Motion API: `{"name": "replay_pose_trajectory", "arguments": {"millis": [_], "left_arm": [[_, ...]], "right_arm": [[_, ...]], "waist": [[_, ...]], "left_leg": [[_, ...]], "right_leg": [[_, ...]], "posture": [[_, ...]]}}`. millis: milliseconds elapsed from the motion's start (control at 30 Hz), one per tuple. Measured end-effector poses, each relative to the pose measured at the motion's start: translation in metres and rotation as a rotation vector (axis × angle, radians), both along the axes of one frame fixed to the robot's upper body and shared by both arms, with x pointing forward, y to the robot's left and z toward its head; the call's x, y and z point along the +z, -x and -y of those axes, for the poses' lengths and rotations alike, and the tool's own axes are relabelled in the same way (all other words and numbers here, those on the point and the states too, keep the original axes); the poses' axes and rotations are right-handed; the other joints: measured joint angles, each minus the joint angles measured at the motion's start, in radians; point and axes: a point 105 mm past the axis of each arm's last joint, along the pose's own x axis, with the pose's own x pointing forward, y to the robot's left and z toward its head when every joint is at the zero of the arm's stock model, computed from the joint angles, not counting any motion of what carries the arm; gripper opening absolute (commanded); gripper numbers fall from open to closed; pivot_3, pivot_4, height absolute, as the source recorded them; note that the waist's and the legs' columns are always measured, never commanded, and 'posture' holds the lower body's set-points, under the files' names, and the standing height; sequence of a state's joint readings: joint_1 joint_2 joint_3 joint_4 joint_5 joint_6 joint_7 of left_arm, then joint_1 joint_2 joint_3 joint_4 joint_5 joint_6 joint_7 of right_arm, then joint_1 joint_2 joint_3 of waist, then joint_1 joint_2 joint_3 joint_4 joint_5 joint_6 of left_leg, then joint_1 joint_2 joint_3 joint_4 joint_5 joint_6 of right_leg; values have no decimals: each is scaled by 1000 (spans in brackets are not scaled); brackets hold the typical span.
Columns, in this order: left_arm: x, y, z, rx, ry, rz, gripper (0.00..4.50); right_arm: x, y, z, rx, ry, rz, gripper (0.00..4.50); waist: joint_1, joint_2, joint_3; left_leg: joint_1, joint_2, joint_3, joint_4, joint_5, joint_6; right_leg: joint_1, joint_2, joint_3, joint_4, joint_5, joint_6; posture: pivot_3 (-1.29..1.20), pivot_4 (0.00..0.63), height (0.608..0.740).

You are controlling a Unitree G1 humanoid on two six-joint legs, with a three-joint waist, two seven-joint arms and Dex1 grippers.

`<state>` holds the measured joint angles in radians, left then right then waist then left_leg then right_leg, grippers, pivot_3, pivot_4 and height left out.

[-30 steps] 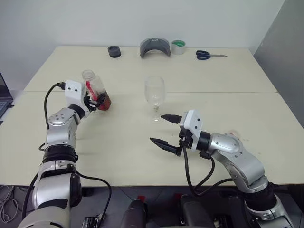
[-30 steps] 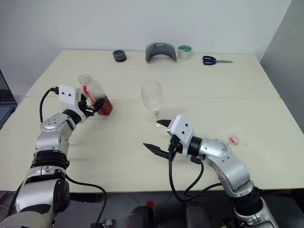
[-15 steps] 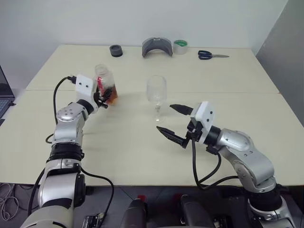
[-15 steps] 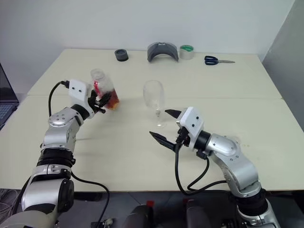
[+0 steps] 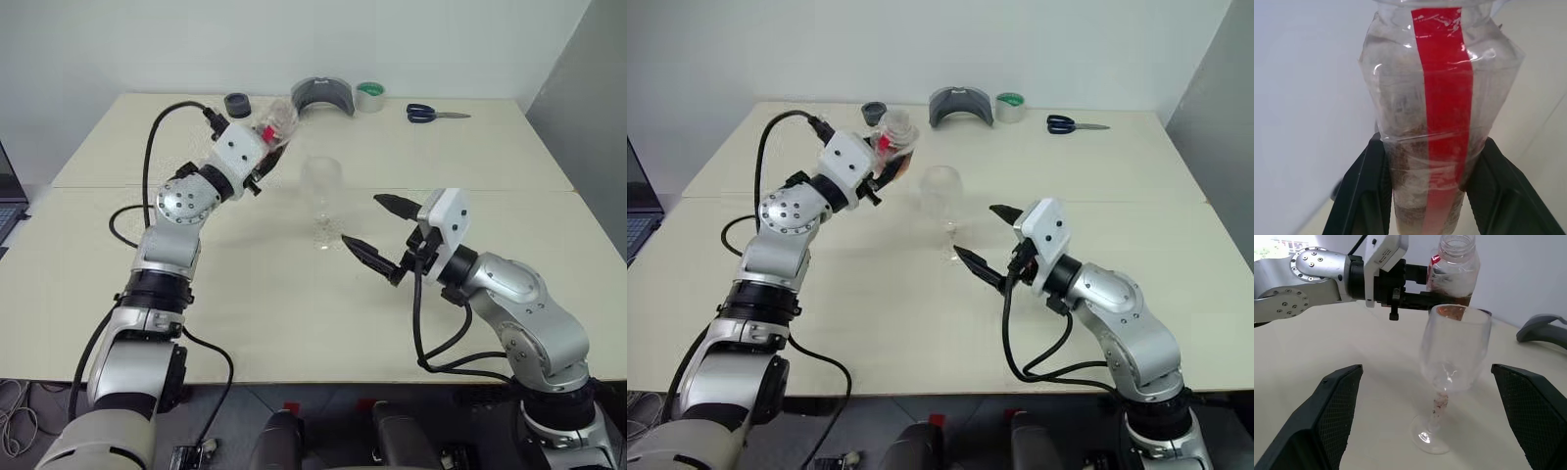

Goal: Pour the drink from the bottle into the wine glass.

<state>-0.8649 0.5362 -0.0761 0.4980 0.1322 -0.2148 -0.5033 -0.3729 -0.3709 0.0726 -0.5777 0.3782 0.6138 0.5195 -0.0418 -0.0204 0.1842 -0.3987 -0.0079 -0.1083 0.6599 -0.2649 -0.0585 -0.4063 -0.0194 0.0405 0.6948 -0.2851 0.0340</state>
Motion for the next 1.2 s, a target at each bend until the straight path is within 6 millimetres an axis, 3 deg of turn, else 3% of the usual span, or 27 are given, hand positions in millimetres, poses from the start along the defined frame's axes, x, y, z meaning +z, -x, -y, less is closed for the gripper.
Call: {"name": "replay_pose_trajectory", "arguments": {"millis": [567, 1200], "left_arm": [[10, -1, 1, -14, -361, 303, 1692], [15, -4, 5, -4, -531, 440, 1692]], "right_arm": [[-1, -11, 15, -61, 28, -10, 4500], [2, -11, 13, -51, 25, -4, 4500]], "waist": [[0, 0, 0], [-1, 0, 0]], "left_leg": [[0, -1, 0, 0, 0, 0], [-1, -1, 0, 0, 0, 0]], "right_leg": [[0, 0, 0, 0, 0, 0], [0, 0, -1, 1, 0, 0]], "posture": [[0, 150, 740], [0, 150, 740]]}}
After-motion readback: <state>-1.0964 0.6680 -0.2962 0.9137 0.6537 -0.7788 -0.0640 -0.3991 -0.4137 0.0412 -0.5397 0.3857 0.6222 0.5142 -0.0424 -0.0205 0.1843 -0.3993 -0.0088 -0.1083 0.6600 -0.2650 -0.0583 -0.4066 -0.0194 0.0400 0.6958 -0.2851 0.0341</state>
